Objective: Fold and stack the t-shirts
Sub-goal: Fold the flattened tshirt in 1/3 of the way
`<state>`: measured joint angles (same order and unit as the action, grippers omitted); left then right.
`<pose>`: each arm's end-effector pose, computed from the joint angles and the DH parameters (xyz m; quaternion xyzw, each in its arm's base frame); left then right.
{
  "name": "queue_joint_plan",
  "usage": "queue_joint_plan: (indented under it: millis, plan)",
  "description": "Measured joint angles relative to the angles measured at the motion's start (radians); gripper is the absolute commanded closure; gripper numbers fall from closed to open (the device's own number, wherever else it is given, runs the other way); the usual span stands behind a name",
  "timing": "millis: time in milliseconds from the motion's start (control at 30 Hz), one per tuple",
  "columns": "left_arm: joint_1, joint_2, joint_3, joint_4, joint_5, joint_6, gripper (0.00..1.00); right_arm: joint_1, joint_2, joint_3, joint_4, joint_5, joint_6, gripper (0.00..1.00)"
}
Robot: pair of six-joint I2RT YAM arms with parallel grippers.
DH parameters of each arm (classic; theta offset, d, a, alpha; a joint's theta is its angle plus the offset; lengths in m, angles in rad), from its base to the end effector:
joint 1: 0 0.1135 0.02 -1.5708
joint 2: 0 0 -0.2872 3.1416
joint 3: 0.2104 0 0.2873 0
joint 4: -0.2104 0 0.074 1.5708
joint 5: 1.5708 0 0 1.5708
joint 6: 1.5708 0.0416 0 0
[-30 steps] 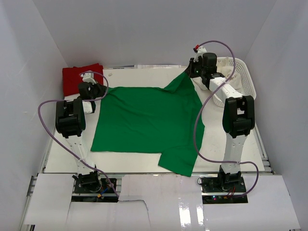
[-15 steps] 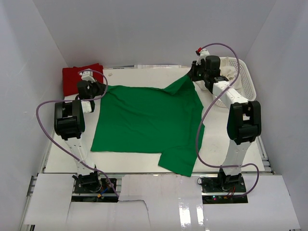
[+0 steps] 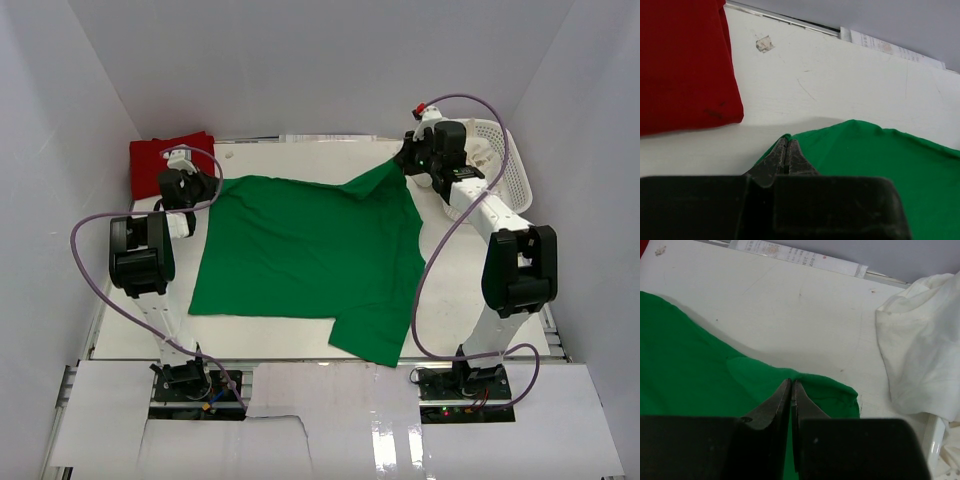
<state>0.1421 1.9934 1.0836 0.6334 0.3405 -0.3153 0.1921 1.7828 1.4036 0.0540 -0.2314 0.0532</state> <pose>0.4638 0.0523 0.1596 -0.0787 0.7889 -0.1861 0.5803 0.4616 0.0995 0.3094 -0.1232 0.8002 0.1639 0.5636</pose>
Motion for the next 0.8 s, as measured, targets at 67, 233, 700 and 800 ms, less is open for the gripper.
queue_joint_plan:
  millis: [67, 233, 700, 800]
  plan:
    - [0.000, -0.006, -0.011, -0.007, -0.006, 0.000, 1.00, 0.000, -0.014, -0.022, 0.001, 0.002, -0.004, 0.92]
    - [0.000, -0.029, -0.032, -0.019, -0.017, 0.000, 1.00, 0.000, -0.058, -0.084, -0.001, 0.014, -0.008, 0.92]
    - [0.000, -0.074, -0.054, -0.036, -0.023, 0.000, 1.00, -0.001, -0.172, -0.182, -0.002, 0.024, -0.011, 0.92]
    - [0.001, -0.093, -0.066, -0.049, -0.027, 0.000, 1.00, -0.001, -0.196, -0.196, -0.003, 0.025, -0.011, 0.92]
